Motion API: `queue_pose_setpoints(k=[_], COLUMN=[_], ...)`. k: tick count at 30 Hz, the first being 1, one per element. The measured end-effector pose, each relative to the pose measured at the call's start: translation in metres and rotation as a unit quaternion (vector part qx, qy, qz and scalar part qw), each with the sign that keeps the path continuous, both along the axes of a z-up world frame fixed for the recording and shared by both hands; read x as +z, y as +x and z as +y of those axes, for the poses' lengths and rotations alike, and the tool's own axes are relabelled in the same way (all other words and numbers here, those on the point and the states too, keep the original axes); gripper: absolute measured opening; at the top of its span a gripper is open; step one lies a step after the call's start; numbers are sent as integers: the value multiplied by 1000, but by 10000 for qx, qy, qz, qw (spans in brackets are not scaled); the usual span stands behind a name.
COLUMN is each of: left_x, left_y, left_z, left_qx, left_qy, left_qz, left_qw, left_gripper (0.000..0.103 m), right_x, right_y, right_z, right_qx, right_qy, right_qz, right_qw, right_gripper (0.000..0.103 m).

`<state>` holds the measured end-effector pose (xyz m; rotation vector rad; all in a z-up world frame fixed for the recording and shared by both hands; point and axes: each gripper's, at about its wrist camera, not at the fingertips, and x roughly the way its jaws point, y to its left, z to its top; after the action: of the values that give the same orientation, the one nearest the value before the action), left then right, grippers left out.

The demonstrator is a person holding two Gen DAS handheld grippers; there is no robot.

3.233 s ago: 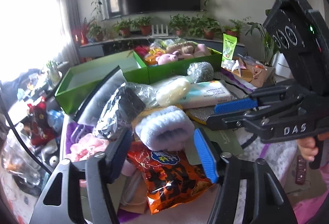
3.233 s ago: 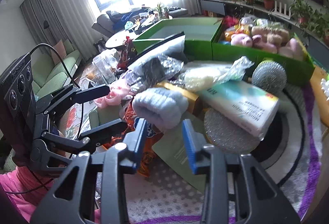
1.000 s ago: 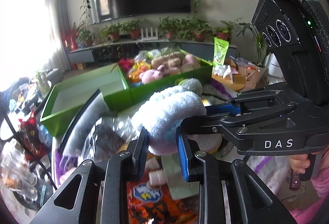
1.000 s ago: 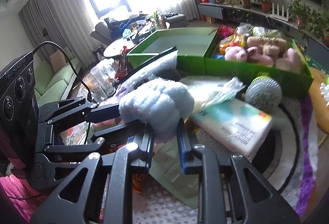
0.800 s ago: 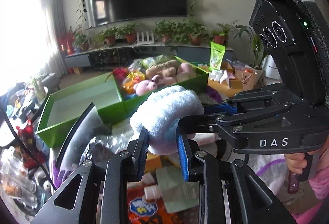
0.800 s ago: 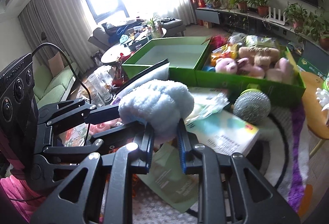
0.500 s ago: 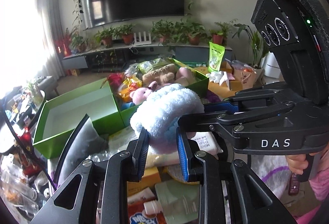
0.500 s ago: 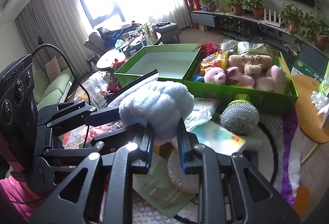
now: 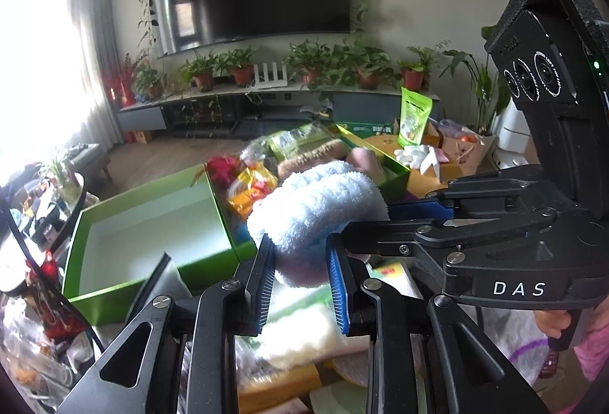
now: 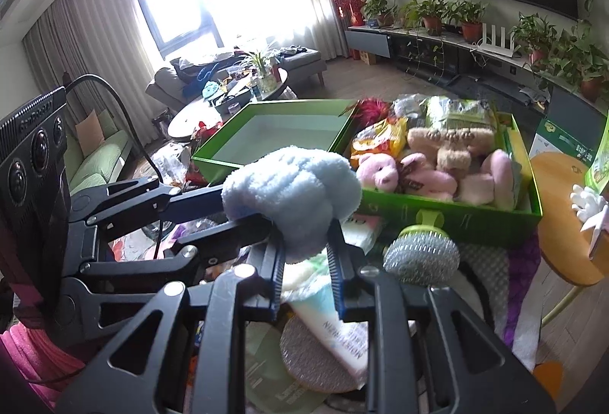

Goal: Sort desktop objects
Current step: 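Carry the blue fuzzy item over the green box and lower it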

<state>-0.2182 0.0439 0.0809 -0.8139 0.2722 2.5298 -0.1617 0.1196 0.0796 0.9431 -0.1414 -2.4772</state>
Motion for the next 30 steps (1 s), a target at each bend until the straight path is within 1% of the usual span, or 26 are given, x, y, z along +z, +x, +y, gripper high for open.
queue_pose_setpoints(k=[4,8,12,17,30], left_x=[6,15,21,25,13], left_y=[-20,-39,-56,-76,-128], left_z=[-1,-1,-1,5,20], left_qx=[38,124,68,42,-31], left_qy=[58,17,-6,-203,-333], left_qz=[9,135,171,245,95], left_qw=[10000,9998,9998,9995,9994], left_gripper=[27,27,27,27,27], right_x=[7,15,22,27,15], right_y=[-18,-36,-51,-70,-118], right_z=[3,4,6,10,24], right_qx=[19,60,79,48,-86], right_qy=[-58,-104,-92,-90,-36], right_qz=[113,230,342,395,292], right_qw=[9999,9997,9993,9992,9995], right_gripper=[23,23,23,23,23])
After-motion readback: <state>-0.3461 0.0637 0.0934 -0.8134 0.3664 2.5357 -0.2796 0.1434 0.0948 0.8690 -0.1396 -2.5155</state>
